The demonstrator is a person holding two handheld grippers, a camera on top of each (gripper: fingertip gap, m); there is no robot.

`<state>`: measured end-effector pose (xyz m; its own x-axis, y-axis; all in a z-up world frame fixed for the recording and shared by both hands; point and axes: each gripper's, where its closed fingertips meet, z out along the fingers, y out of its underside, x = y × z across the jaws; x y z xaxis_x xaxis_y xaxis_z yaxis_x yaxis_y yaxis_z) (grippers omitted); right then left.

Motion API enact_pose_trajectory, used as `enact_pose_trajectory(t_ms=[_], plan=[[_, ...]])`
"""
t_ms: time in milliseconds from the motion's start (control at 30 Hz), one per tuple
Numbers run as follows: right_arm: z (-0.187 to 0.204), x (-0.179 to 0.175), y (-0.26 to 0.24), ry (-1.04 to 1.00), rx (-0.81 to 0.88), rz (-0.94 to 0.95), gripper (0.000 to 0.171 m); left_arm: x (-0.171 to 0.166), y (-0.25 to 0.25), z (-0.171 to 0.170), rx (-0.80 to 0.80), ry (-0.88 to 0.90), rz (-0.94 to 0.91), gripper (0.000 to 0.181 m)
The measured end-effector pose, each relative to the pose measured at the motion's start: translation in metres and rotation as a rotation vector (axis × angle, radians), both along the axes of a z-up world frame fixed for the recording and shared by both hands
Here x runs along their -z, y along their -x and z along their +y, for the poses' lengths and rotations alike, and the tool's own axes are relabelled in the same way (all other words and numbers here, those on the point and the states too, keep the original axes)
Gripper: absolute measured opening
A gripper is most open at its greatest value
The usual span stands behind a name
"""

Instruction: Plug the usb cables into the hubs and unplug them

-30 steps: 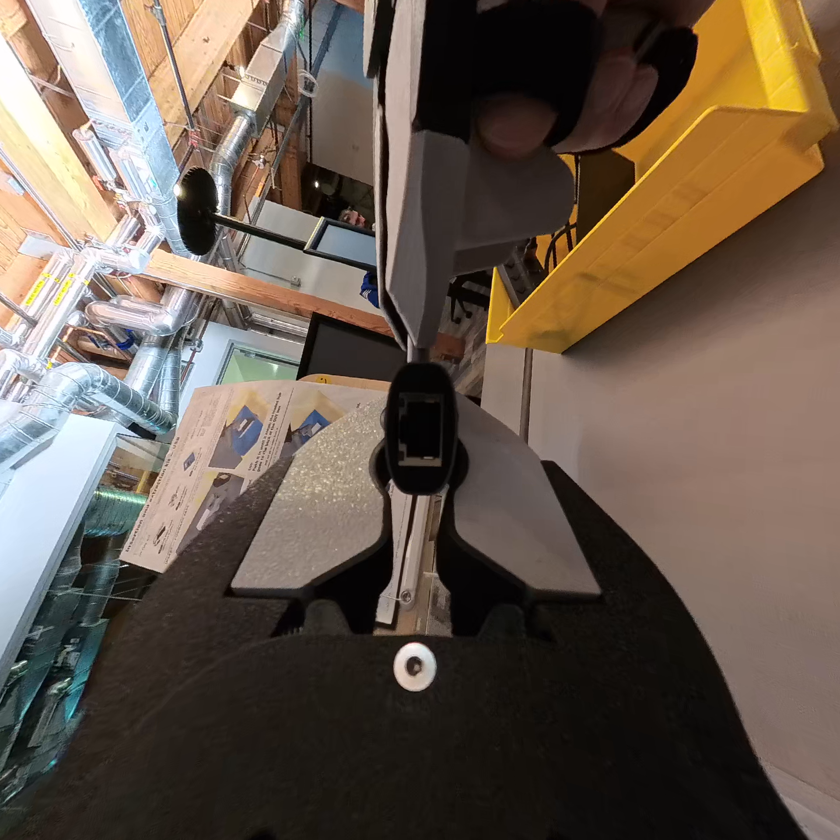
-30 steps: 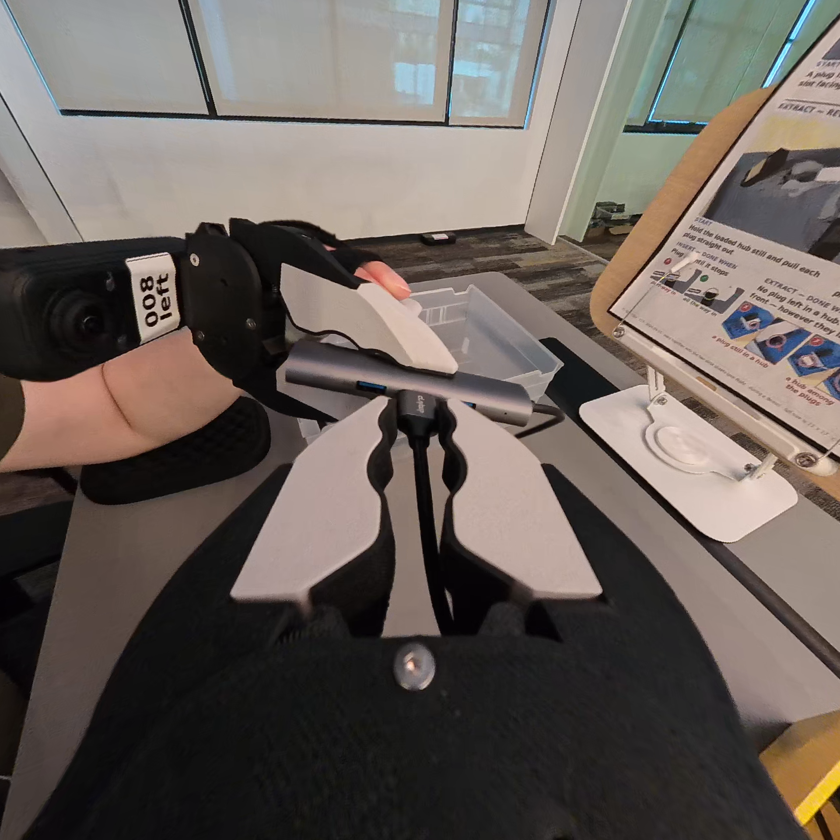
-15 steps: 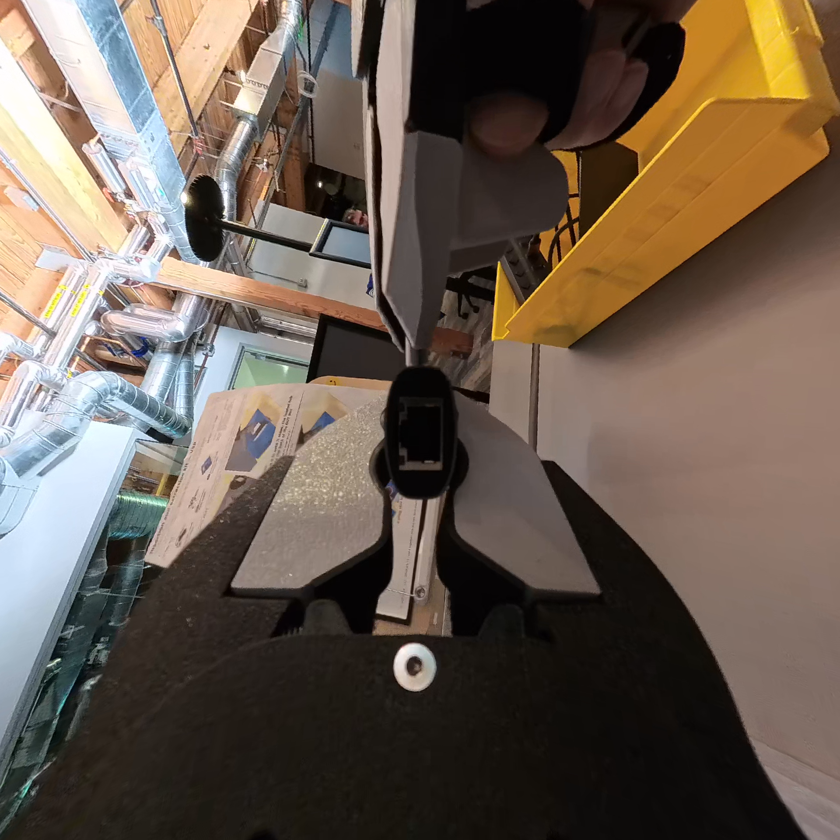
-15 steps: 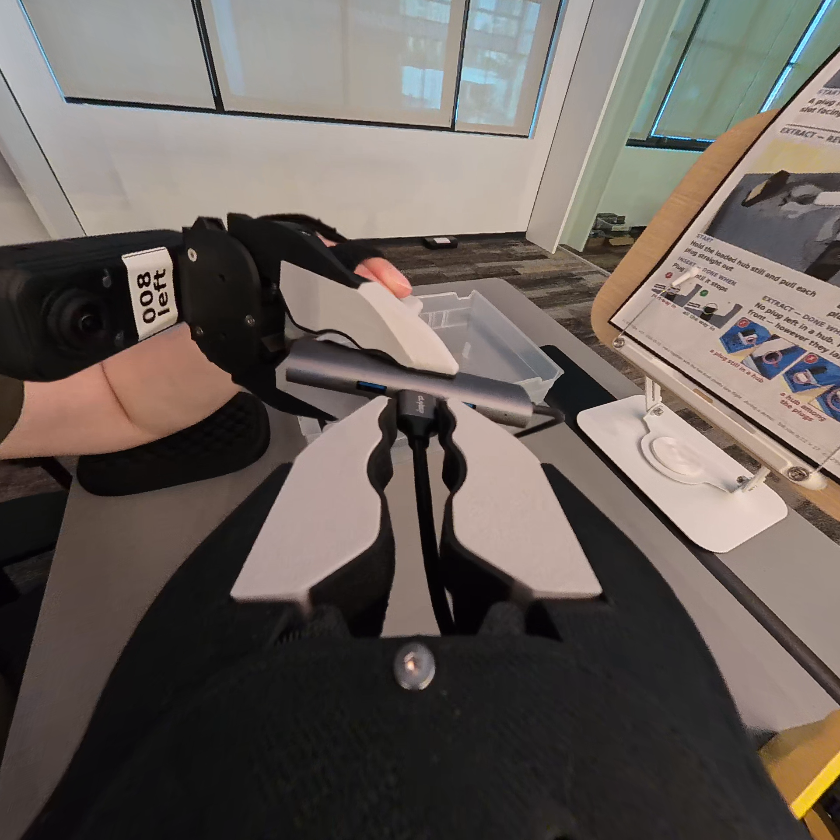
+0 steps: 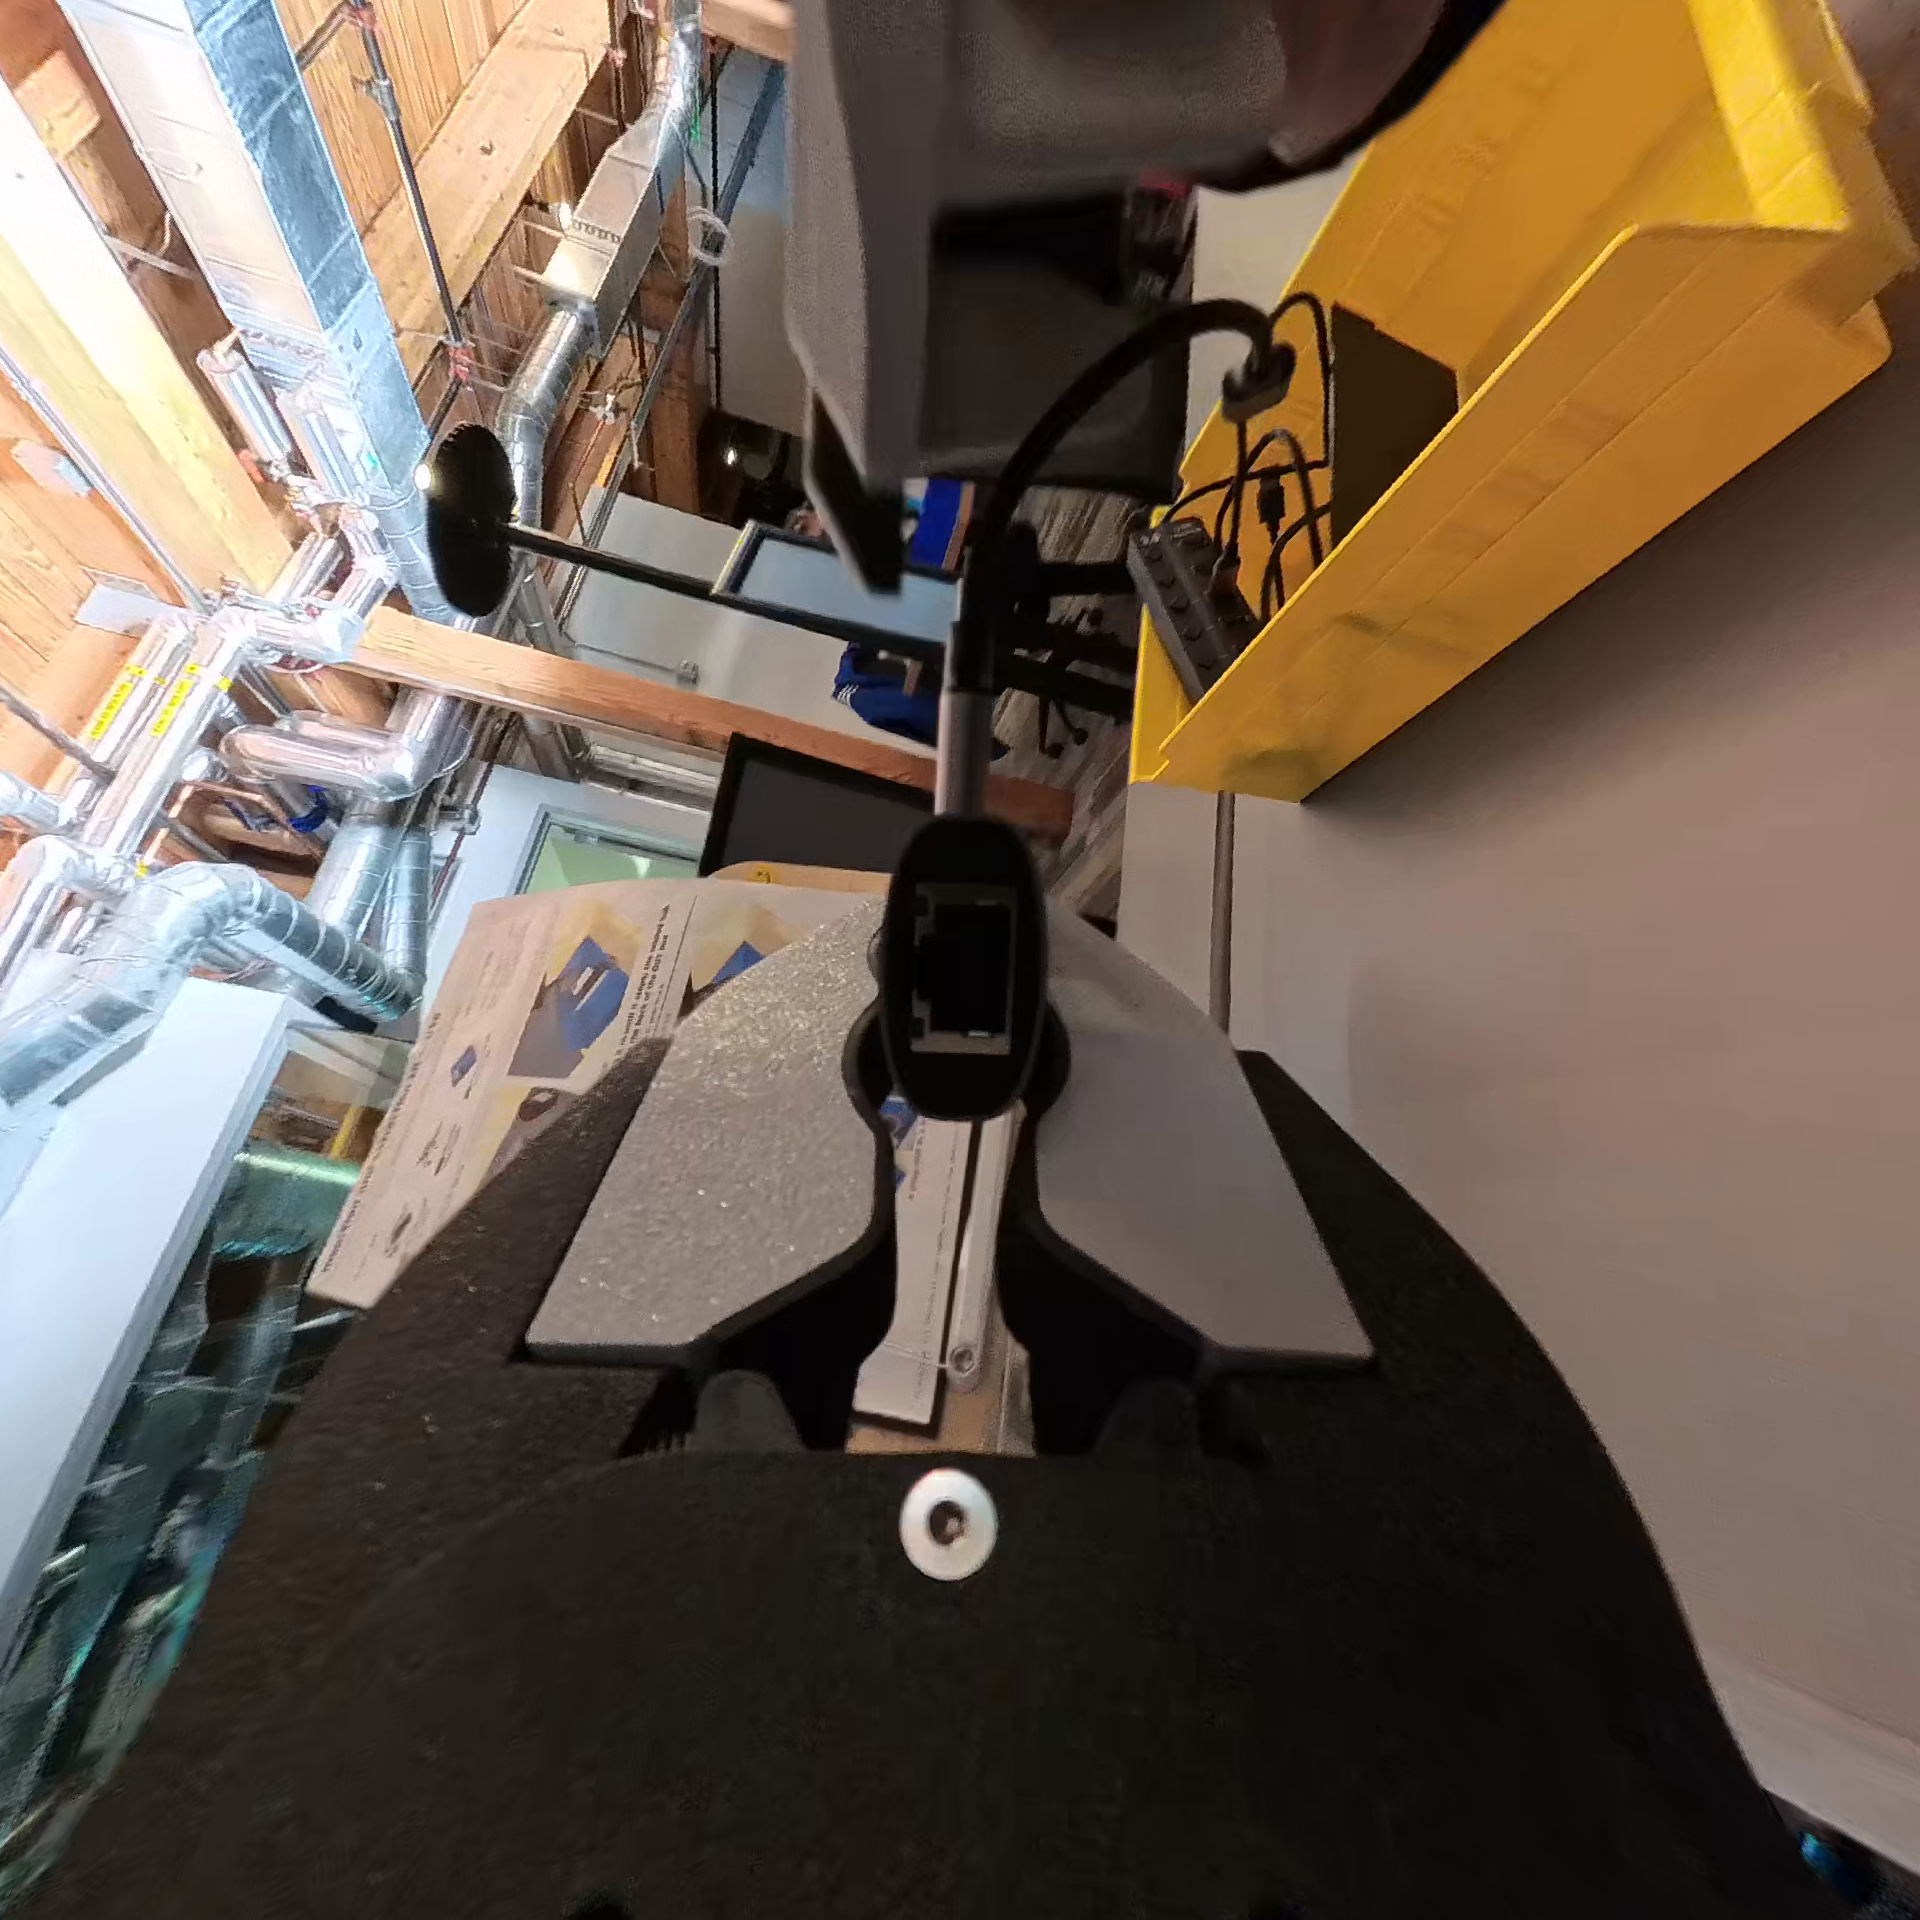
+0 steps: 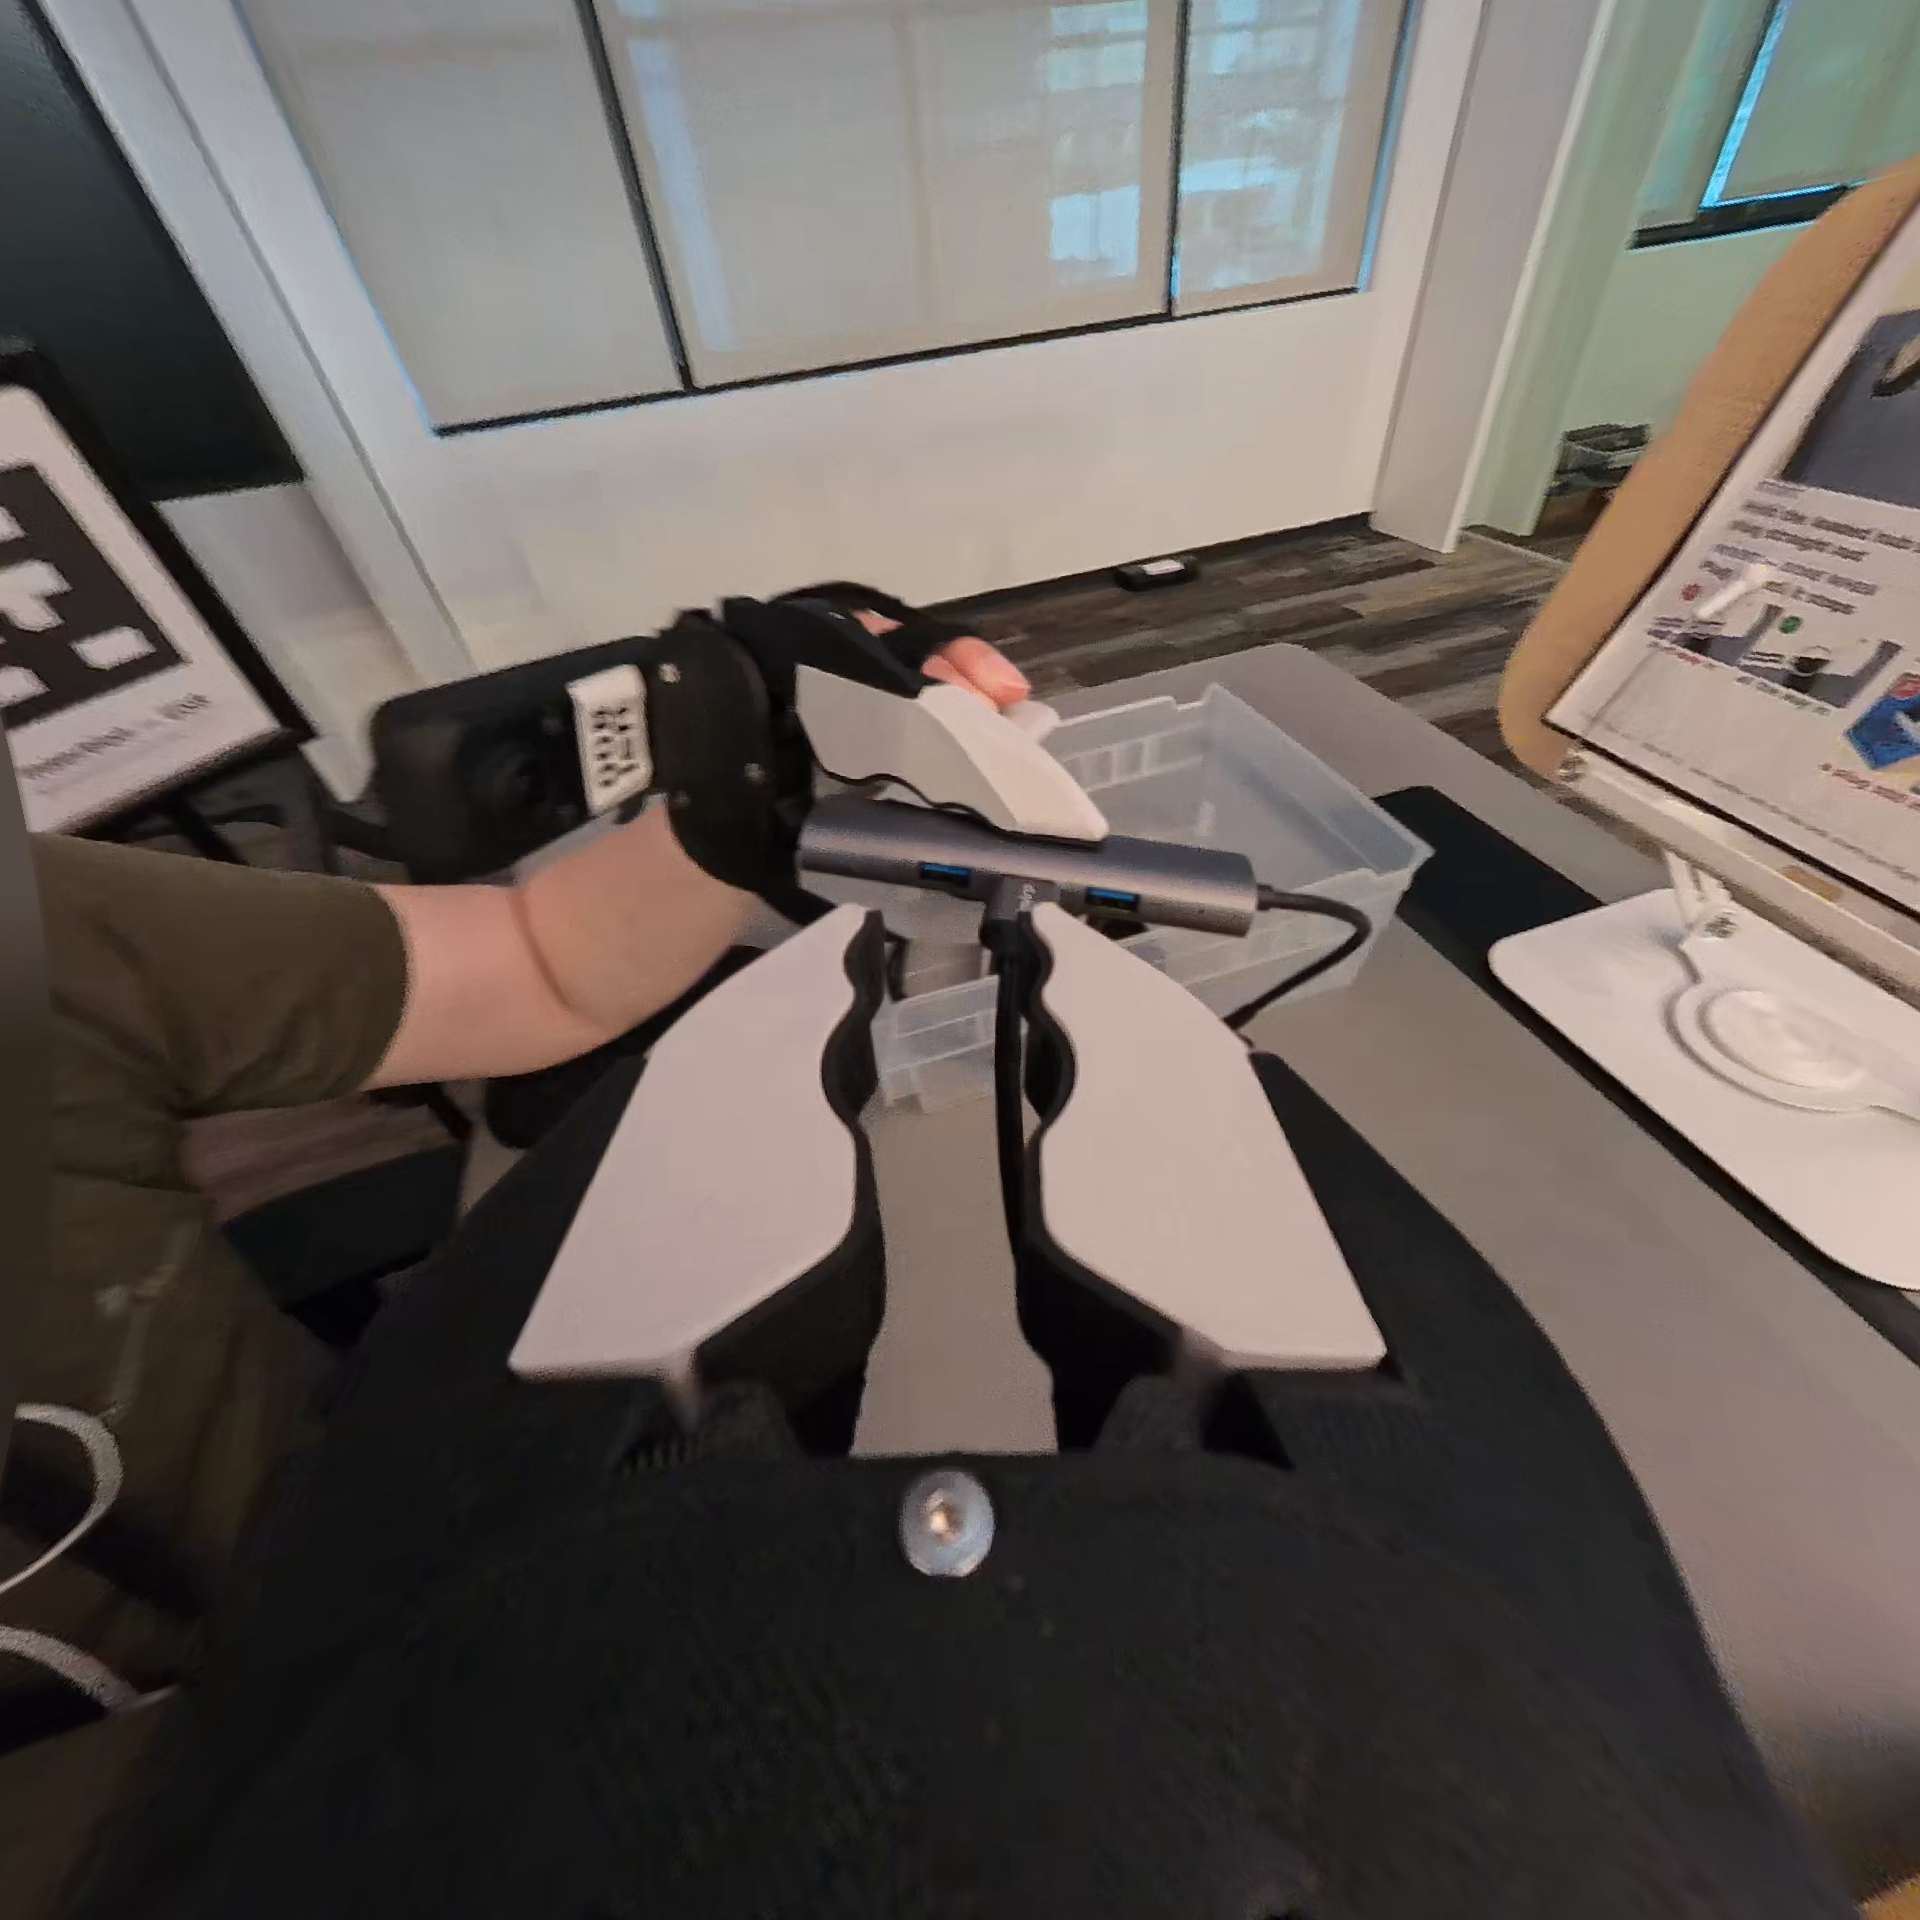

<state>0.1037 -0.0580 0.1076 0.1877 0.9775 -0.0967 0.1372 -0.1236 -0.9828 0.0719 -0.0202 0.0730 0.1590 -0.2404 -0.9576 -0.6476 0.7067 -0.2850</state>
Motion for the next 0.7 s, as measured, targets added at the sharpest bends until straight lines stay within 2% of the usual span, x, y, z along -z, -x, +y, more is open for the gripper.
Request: enact_pose_trajectory(t_ms=[167, 267, 300, 433, 533, 700], plan=[[-0.014, -0.034, -0.045, -0.073, -0.061, 0.02, 0.026, 0.005, 0.0, -0.027, 0.194, 0.018, 0.058, 0.017], [-0.004, -0.045, -0.06, -0.307, -0.048, 0.074, 0.026, 0.006, -0.005, -0.049, 0.323, 0.019, 0.072, 0.017], [-0.001, -0.039, -0.057, -0.399, -0.052, 0.061, 0.026, 0.007, -0.008, -0.054, 0.35, 0.037, 0.068, 0.018], [-0.018, 0.011, -0.022, -0.644, -0.241, -0.03, 0.027, 0.007, -0.013, -0.067, 0.42, 0.073, 0.055, 0.017], [-0.022, 0.026, 0.001, -0.781, -0.221, -0.031, 0.032, 0.005, -0.015, -0.07, 0.445, 0.095, 0.034, 0.017], [-0.027, 0.038, 0.015, -0.977, -0.169, -0.092, 0.027, 0.004, -0.02, -0.071, 0.466, 0.128, -0.002, 0.017]])
